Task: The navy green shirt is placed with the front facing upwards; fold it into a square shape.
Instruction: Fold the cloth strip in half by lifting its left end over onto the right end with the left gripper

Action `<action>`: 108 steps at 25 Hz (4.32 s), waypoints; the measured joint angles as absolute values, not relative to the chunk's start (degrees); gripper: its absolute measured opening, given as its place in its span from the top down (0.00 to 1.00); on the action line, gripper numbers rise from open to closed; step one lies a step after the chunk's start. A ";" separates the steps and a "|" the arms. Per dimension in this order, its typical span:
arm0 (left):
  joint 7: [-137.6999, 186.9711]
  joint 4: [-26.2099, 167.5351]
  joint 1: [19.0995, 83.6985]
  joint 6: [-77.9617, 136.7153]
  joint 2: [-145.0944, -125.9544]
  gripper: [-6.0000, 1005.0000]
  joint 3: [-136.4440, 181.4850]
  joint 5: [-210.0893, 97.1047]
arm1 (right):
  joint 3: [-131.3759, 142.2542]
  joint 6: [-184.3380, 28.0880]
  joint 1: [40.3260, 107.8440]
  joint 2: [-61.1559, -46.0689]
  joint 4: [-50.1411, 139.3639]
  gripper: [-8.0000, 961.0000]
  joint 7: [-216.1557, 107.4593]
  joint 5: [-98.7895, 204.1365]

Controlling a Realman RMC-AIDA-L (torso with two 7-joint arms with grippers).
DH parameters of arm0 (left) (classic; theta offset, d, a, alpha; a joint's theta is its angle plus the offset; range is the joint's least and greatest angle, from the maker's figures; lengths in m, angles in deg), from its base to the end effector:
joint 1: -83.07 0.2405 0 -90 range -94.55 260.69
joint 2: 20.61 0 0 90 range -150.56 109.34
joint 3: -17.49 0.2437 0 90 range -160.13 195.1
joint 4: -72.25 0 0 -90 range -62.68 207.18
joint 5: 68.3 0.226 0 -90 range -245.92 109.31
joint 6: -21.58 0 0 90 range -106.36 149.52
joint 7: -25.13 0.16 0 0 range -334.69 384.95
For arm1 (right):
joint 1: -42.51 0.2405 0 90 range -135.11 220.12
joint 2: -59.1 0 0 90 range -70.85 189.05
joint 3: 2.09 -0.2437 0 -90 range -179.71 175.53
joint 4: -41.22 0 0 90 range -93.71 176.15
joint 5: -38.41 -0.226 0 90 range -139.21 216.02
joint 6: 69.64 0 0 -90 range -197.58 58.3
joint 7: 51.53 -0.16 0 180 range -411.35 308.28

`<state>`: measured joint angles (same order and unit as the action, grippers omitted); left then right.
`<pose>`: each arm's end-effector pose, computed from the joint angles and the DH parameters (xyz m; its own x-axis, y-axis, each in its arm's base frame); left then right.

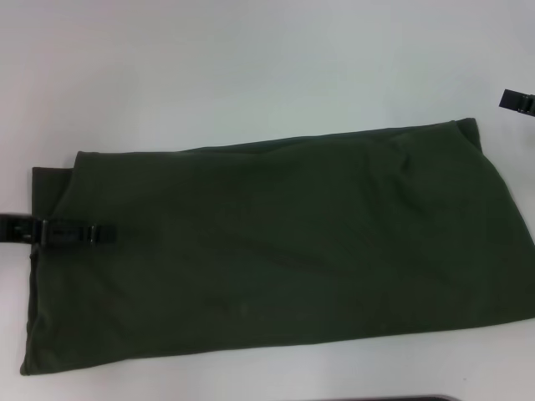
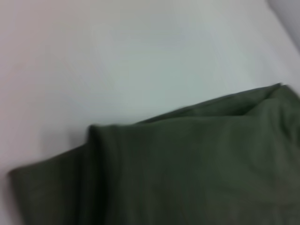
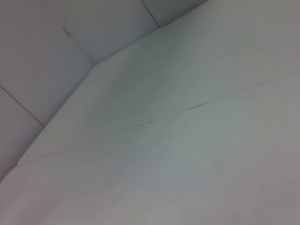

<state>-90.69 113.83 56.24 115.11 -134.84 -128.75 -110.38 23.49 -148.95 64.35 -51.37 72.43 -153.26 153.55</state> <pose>-0.3349 0.3032 0.0291 0.4086 0.8839 0.2273 0.9110 -0.4104 -0.0417 0.3744 0.3234 0.0728 0.3240 -0.6483 -0.6890 -0.9369 -0.3212 -0.1383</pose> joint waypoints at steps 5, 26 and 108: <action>-90.59 116.53 55.93 117.64 -134.33 0.17 -129.81 -112.21 | 23.40 -148.99 64.39 -51.37 72.48 0.05 -153.33 153.54; -93.13 118.19 57.92 110.30 -133.36 0.17 -129.82 -110.92 | 23.36 -148.95 64.28 -51.37 72.41 0.05 -153.66 153.54; -95.37 115.11 54.68 112.40 -133.15 0.21 -128.12 -104.82 | 23.67 -148.74 64.93 -51.27 72.78 0.05 -154.27 153.55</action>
